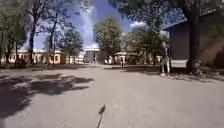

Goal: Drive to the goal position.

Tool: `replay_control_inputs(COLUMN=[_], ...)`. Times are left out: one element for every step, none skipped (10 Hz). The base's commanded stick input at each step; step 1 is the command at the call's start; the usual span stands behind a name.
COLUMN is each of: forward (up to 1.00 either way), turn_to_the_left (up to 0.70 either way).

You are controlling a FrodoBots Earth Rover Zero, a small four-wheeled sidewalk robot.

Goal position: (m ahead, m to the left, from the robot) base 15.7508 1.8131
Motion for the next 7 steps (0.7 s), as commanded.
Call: replay_control_inputs(forward=[0.7, 0.7, 0.7, 0.7, 0.7, 0.7, 0.7], turn_to_the_left=[0.06, 0.06, 0.06, 0.06, 0.06, 0.06, 0.06])
